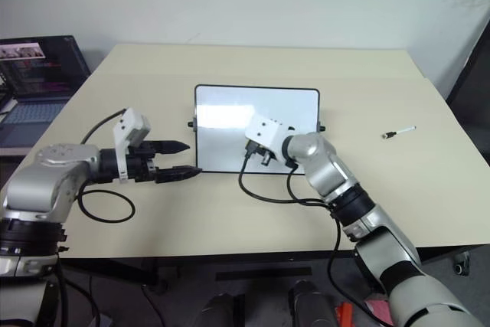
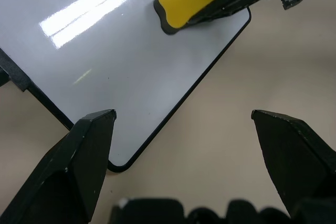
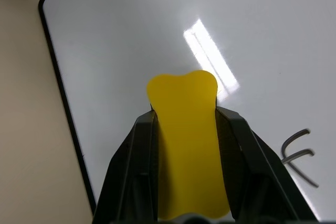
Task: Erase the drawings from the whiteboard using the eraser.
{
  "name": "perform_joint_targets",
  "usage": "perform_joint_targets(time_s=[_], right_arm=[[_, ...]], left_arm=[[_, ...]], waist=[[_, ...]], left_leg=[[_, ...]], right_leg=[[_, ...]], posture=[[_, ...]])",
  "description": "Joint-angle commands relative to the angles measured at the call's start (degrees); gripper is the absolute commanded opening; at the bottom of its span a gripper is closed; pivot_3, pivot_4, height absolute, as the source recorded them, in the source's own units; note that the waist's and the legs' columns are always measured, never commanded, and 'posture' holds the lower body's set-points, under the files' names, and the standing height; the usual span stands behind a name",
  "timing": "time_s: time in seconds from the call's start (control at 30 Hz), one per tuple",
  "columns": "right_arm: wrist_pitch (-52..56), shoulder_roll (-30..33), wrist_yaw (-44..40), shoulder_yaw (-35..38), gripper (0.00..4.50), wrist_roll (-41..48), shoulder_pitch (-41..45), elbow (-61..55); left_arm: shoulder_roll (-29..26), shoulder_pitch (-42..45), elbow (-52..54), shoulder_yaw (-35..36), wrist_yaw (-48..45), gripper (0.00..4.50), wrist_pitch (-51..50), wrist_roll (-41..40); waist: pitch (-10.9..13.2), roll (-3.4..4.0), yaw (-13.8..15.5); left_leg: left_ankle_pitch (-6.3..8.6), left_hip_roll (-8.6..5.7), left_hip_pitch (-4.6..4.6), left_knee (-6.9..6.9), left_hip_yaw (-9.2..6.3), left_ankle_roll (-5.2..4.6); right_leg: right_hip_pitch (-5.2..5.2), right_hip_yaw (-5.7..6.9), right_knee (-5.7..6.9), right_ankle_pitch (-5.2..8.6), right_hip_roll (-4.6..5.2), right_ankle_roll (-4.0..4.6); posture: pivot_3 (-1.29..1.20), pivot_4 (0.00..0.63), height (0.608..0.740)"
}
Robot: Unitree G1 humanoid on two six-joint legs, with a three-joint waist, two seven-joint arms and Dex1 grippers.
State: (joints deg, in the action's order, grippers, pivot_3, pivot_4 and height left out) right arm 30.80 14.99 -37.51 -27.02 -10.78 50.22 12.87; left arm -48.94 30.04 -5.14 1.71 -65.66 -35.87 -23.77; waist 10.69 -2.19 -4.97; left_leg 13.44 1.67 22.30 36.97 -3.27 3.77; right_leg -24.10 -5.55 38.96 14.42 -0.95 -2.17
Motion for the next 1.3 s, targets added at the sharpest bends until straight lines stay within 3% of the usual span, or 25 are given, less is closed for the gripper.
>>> perform_joint_targets(time_s=[0.03,0.43,0.8,1.07,1.17,1.3], right_arm=[[1.7,0.4,0.5,0.1,1.20,-2.0,0.5,1.9],[-5.0,-3.9,9.2,7.4,1.19,-0.9,11.0,10.9],[-3.0,-3.7,4.6,4.8,1.19,-2.2,5.7,4.9],[10.9,-1.5,-0.7,8.8,1.19,3.7,2.1,-20.1],[18.7,0.2,-2.4,10.8,1.19,7.4,-3.4,-32.4],[19.6,0.7,0.3,15.3,1.19,10.4,-13.8,-40.3]], left_arm=[[-0.9,0.3,1.5,1.2,0.0,4.50,0.3,-0.3],[-0.7,-0.3,1.7,1.3,0.1,4.50,0.4,-0.4],[-0.5,-0.1,1.4,1.1,-0.1,4.50,0.7,-0.3],[-0.5,-0.5,1.6,1.4,0.0,4.50,0.5,-0.5],[-0.4,-0.8,1.7,1.6,0.2,4.50,0.5,-0.6],[0.7,-1.0,2.2,2.7,0.9,4.50,0.7,-1.8]], waist=[[0.0,0.00,0.0],[0.0,0.02,0.0],[0.0,0.02,-0.1],[0.0,0.05,0.1],[0.0,0.02,0.2],[0.0,0.02,0.3]], left_leg=[[-0.02,0.00,-0.01,0.00,0.00,-0.03],[-0.02,0.01,0.29,-0.13,-0.03,-0.03],[-0.01,0.01,0.56,-0.11,-0.02,-0.02],[-0.01,0.01,0.73,-0.17,-0.03,-0.02],[0.00,0.01,0.75,-0.30,-0.06,-0.02],[0.01,0.00,0.76,-0.30,-0.09,0.00]], right_leg=[[0.00,0.00,0.01,-0.02,0.00,0.02],[-0.26,0.05,-0.08,-0.16,0.00,-0.21],[-0.56,0.04,-0.02,-0.16,0.00,-0.22],[-0.77,0.05,-0.02,-0.15,0.00,-0.20],[-0.83,0.08,-0.04,-0.11,0.00,-0.15],[-0.83,0.12,-0.03,-0.04,0.02,-0.13]], posture=[[0.00,0.150,0.740],[0.00,0.150,0.740],[0.00,0.150,0.740],[0.00,0.150,0.740],[0.00,0.150,0.740],[0.00,0.150,0.740]])
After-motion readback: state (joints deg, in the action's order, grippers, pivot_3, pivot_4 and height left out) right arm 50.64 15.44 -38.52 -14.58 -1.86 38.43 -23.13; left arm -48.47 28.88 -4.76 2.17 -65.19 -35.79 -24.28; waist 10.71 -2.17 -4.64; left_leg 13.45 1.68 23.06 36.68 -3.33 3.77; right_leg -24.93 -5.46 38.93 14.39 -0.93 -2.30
